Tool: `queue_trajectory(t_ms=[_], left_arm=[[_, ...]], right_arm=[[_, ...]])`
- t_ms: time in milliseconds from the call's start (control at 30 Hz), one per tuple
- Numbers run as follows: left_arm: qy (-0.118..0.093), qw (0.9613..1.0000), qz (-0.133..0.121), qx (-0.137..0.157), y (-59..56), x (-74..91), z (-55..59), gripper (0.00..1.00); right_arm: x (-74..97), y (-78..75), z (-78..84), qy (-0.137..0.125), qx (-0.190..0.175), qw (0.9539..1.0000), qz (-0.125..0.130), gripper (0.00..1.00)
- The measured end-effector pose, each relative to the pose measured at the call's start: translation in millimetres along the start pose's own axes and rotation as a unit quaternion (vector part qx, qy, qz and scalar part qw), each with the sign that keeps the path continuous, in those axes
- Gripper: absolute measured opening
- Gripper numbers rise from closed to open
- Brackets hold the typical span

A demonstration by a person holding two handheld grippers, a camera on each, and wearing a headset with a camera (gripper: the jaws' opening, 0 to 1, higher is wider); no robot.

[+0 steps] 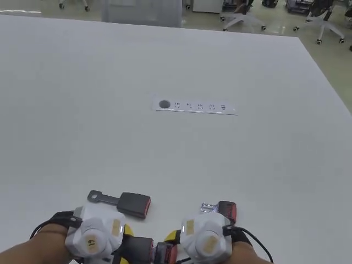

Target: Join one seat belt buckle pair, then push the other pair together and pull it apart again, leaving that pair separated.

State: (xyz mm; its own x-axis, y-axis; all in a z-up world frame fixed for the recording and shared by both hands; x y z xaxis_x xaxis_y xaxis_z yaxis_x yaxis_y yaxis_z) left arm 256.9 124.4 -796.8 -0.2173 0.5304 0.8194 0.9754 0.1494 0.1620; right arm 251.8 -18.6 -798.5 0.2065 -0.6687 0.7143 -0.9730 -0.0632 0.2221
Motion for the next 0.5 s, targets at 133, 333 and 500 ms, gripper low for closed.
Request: queue_trajectory(t_ms=[133, 333, 500], left_arm=[[0.000, 1.0000, 0.001, -0.001, 0.0, 0.4, -0.2, 0.33], [-0.006, 1.0000, 0.002, 0.001, 0.2, 0.6, 2.7, 0.34], [-0.017, 0.9998, 0.002, 0.006, 0.8, 1.6, 6.4, 0.34]], right_arm=[[1.9, 1.7, 0.6, -0.002, 0.003, 1.0000, -0.001, 0.34], [1.3, 5.0, 2.6, -0.009, 0.005, 0.9999, 0.002, 0.34], [0.8, 5.7, 3.9, -0.013, 0.009, 0.9999, 0.004, 0.34]])
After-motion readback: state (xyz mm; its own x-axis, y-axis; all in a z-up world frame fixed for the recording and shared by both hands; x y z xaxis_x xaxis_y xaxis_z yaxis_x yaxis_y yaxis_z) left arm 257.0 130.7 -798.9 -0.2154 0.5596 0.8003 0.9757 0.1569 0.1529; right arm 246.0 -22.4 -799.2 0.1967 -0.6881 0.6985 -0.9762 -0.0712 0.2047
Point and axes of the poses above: the centre of the closed fingertips' face, and the gripper's own axes: x roughly backward along the fingers, y roughly to its left, z roughly out of its underside, the point moved 7 cm from there along x, roughly backward along the fingers, and after that the axes turned 11 degrees about -z, right-handed, at the moved point
